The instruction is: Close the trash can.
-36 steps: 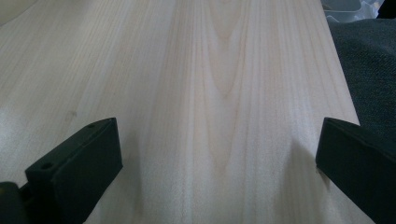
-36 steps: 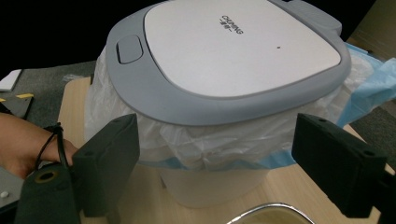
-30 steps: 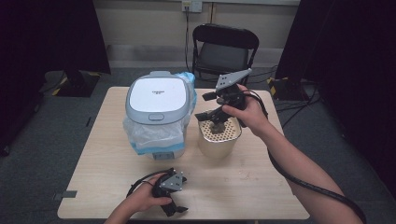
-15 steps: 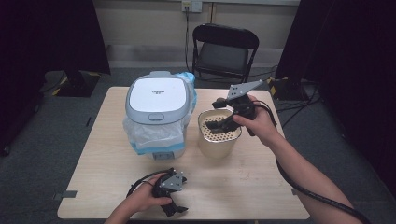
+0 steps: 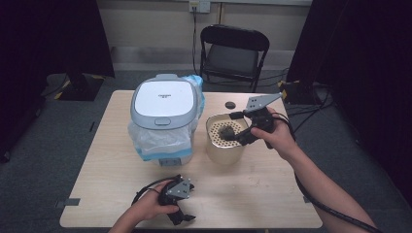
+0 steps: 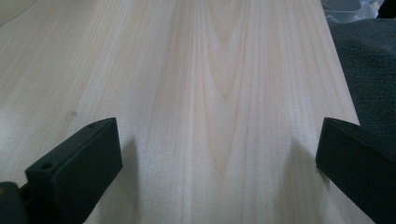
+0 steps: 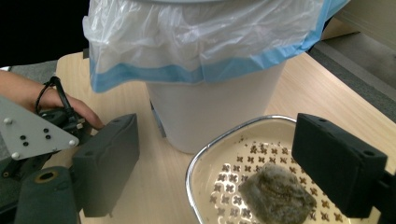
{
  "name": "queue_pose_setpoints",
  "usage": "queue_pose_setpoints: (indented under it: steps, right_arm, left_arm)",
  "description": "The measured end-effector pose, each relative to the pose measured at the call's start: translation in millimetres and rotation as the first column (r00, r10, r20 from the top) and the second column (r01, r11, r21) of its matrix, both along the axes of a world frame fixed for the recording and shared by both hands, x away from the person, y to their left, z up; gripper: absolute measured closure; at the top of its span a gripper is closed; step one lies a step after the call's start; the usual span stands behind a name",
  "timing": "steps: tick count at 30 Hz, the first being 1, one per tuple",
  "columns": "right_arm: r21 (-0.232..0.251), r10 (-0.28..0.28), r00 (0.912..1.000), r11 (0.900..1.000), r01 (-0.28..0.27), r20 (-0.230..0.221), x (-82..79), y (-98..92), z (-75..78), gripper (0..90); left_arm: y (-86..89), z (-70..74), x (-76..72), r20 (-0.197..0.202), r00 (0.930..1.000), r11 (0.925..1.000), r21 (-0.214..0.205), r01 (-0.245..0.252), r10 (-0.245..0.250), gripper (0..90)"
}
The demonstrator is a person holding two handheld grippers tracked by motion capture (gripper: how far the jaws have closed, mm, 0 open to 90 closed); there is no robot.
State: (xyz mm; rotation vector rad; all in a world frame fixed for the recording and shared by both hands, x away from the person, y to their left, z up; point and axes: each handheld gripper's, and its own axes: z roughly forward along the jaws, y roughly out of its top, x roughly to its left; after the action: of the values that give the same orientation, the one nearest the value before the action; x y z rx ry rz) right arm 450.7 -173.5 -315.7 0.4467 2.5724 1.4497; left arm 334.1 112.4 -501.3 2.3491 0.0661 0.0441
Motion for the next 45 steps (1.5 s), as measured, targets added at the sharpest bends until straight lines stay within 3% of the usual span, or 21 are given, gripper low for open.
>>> queue_pose_setpoints:
  steps: [12, 16, 45]
  right_arm:
    - [-0.013, -0.013, 0.9999, 0.9998, 0.013, 0.004, -8.5, -17.1, -11.1, 14.8]
    - [-0.023, -0.014, 0.9999, 0.9996, 0.014, 0.003, -11.6, -20.6, -16.0, 14.8]
    - [-0.089, -0.019, 0.9998, 0.9959, 0.019, 0.002, -34.5, -36.0, -53.4, 14.8]
  left_arm:
    - [0.4, 1.1, 0.3, 0.002, 1.0, 0.9999, 0.014, 0.004, -0.004, 0.0]
    - [0.3, 0.6, -0.1, -0.014, 0.9999, 0.9999, 0.015, 0.006, -0.006, 0.0]
    - [0.2, 0.7, -0.2, -0.014, 0.9999, 0.9999, 0.016, 0.006, -0.005, 0.0]
